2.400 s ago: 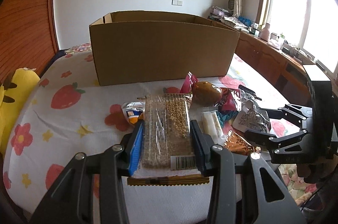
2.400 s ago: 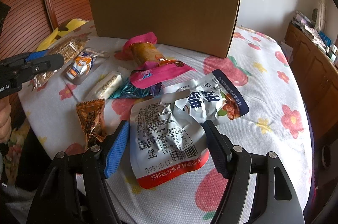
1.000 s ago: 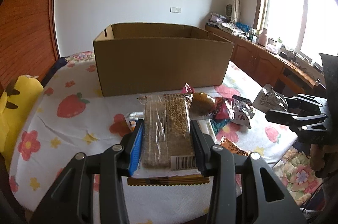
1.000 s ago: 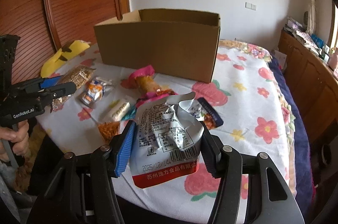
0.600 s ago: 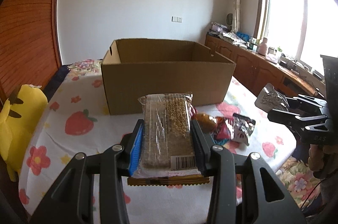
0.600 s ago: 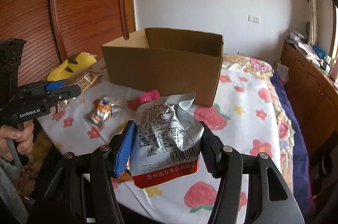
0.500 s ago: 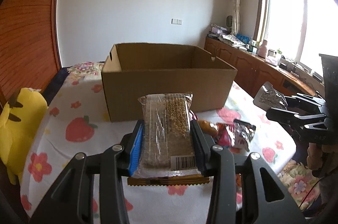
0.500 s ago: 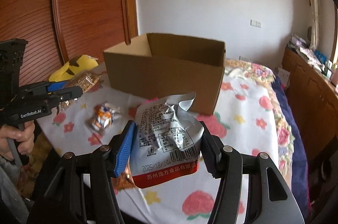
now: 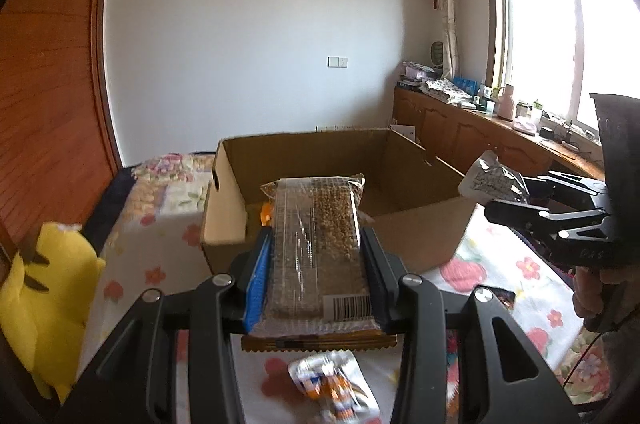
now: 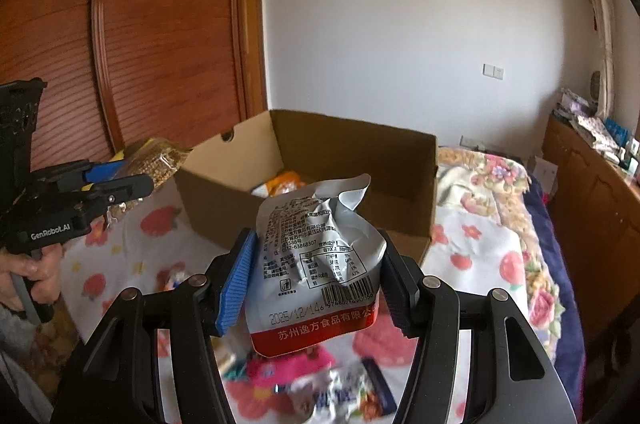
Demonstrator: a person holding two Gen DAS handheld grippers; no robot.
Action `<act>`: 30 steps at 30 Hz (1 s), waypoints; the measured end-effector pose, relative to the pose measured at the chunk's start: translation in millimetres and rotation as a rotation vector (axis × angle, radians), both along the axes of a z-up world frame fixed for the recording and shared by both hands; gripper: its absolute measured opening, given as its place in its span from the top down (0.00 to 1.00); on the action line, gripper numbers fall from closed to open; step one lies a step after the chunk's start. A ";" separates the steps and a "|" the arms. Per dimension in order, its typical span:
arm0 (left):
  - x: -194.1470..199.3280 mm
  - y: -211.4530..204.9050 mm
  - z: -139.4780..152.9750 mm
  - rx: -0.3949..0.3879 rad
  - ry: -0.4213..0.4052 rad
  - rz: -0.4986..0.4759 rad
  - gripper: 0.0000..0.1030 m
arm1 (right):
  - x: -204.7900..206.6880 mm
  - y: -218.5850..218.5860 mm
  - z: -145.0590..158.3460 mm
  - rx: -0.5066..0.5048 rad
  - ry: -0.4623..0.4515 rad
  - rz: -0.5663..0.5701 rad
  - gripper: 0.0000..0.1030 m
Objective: Organize snacks
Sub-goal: 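Carry the granola bar pack and silver pouch over the box with both tools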
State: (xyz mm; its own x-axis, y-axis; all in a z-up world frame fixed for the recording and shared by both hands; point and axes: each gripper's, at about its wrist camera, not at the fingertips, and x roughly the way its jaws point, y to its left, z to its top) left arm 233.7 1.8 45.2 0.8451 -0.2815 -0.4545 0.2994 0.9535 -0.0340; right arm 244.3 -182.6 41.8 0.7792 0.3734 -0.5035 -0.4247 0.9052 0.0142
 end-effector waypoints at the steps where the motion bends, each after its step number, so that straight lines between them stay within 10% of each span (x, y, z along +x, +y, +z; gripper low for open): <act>1: 6.2 -0.3 1.6 0.003 -0.001 -0.002 0.60 | 4.8 0.3 0.4 0.001 -0.004 -0.001 0.42; 30: 124.4 -34.9 -36.9 0.052 0.042 0.034 0.59 | 120.4 16.6 -23.0 0.045 0.004 0.006 0.42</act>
